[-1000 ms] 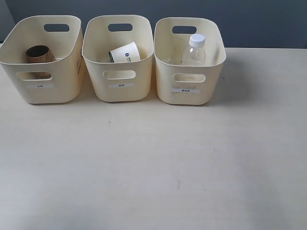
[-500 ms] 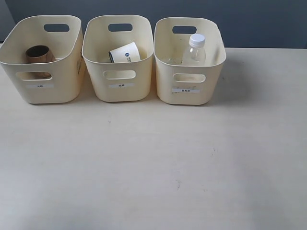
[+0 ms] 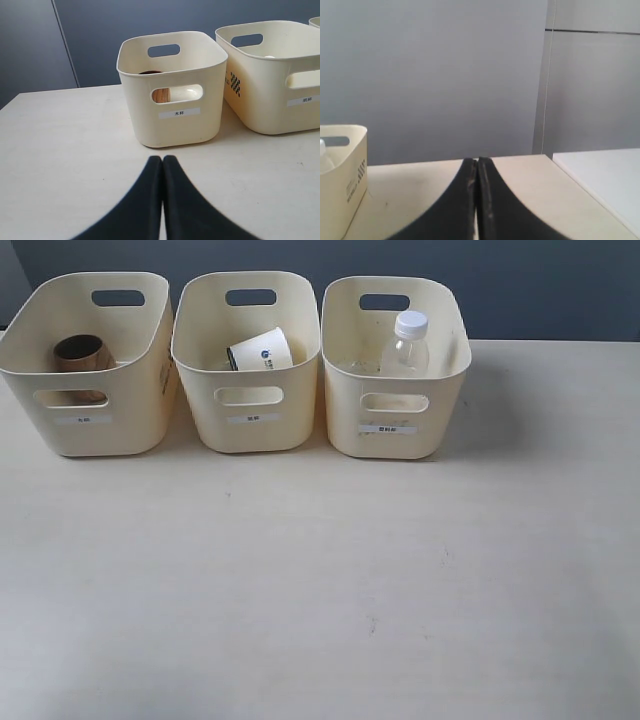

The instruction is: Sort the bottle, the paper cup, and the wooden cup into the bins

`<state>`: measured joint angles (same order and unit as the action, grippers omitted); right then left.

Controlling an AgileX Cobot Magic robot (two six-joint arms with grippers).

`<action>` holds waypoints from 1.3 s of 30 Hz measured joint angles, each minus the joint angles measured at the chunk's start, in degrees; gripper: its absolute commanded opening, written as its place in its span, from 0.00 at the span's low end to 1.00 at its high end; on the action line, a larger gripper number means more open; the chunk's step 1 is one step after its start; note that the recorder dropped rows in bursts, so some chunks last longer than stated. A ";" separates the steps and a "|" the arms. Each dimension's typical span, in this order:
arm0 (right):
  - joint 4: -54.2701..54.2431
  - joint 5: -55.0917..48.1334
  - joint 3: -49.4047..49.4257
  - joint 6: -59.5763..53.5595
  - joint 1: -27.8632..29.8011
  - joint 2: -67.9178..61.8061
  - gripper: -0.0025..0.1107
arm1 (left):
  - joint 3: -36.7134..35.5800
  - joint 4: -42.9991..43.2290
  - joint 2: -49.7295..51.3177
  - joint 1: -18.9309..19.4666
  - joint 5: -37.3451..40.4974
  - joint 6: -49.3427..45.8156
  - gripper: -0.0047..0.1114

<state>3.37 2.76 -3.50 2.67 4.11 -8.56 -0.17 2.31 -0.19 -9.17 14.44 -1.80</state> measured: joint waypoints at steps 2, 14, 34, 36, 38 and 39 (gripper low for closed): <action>-0.61 -0.41 1.29 -0.72 -0.12 0.00 0.02 | 0.00 0.00 0.00 0.00 0.00 0.00 0.04; 1.05 -8.37 3.40 0.21 -0.15 8.17 0.02 | 0.00 0.00 0.00 0.00 0.00 0.00 0.04; -0.46 -11.15 3.40 -1.63 -6.86 8.19 0.02 | 0.00 0.00 0.00 0.00 0.00 0.00 0.04; -0.55 -11.15 3.40 -1.67 -7.24 8.19 0.02 | 0.00 0.00 0.00 0.00 0.00 0.00 0.04; -0.55 -11.15 3.40 -1.76 -7.29 8.19 0.02 | 0.00 0.00 0.00 0.00 0.00 0.00 0.04; -0.55 -11.15 3.40 -1.76 -7.29 8.19 0.02 | 0.00 0.00 0.00 0.00 0.00 0.00 0.04</action>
<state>2.81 -8.39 -0.10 0.90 -3.17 -0.37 -0.17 2.31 -0.19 -9.17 14.44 -1.80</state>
